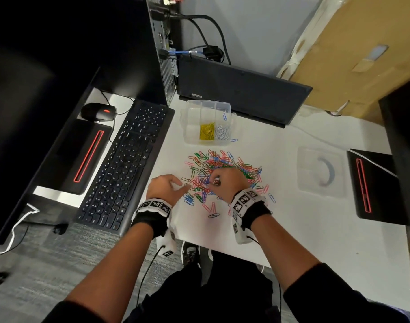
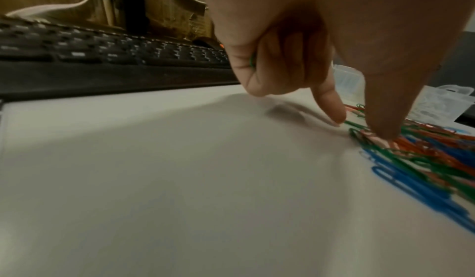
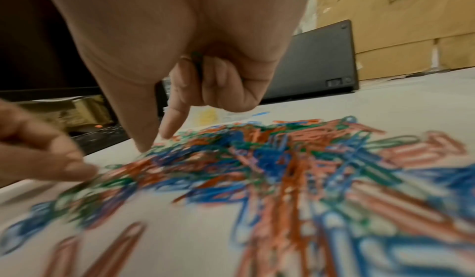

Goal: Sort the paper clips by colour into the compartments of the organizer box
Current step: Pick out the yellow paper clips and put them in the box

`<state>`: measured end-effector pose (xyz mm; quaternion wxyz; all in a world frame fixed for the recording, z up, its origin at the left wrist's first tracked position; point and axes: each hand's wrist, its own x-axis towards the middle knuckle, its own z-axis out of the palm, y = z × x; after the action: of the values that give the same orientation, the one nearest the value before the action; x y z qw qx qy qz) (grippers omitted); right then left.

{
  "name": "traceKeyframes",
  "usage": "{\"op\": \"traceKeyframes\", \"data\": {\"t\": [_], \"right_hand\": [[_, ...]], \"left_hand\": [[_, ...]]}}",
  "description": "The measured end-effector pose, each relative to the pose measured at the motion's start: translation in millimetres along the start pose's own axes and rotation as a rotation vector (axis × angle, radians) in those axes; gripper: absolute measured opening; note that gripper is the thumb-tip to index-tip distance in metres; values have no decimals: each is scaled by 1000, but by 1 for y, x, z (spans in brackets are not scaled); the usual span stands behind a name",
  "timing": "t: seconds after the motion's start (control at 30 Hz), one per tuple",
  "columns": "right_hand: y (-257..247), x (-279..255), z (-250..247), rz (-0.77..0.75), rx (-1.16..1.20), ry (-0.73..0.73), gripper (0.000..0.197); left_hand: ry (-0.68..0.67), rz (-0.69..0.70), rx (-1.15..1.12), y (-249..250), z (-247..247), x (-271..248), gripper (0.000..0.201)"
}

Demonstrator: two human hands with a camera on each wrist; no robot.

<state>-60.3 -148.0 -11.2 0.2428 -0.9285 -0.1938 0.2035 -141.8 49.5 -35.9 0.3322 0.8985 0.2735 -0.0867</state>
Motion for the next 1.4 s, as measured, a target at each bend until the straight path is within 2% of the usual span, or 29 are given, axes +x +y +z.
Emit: {"op": "traceKeyframes", "data": {"t": [0.13,0.23,0.33,0.4,0.47,0.57,0.63,0.67,0.73,0.8,0.87,0.93,1.0,1.07,1.1,1.17,1.3,1.4], "right_hand": [[-25,-8,24,21,-60,-134,21],[-25,-8,33,77,-50,-140,18],[-17,-6,30,77,77,-143,15],[-9,-5,24,115,227,-133,17],[-1,-6,15,217,440,-158,19],[0,-12,3,386,1042,-262,13],[-2,-14,-2,461,1318,-263,6],[-3,-14,-3,498,1410,-254,4],[-5,-13,-2,556,1551,-247,11],[-10,-12,-2,566,1594,-281,16],[-14,-8,1,552,1531,-307,22],[-16,-2,4,499,1345,-309,25],[-16,3,8,338,922,-267,22],[-15,7,13,146,447,-157,14],[-16,9,15,70,329,-110,9],[-17,12,19,-37,240,-108,5],[-15,19,24,-127,78,-161,4],[-13,20,22,-111,22,-160,7]], "left_hand": [[-56,-85,18,6,-1,1,29],[-96,-127,6,13,0,2,21],[-128,-132,-4,15,4,5,19],[-156,-108,5,15,6,6,21],[-149,-80,-19,14,8,8,23],[-116,-55,-117,11,7,7,27],[-157,-60,-202,9,6,8,22],[-187,-79,-275,6,7,10,18],[-238,-164,-454,4,7,15,18],[-240,-264,-609,4,5,18,19],[-208,-312,-731,6,3,19,21],[-167,-302,-823,6,2,18,23],[-138,-261,-866,5,3,18,26],[-139,-226,-843,5,4,18,29],[-143,-214,-810,5,4,18,28],[-141,-202,-719,2,5,19,26],[-129,-117,-502,-2,5,21,40],[-108,-38,-262,1,1,20,22]]}}
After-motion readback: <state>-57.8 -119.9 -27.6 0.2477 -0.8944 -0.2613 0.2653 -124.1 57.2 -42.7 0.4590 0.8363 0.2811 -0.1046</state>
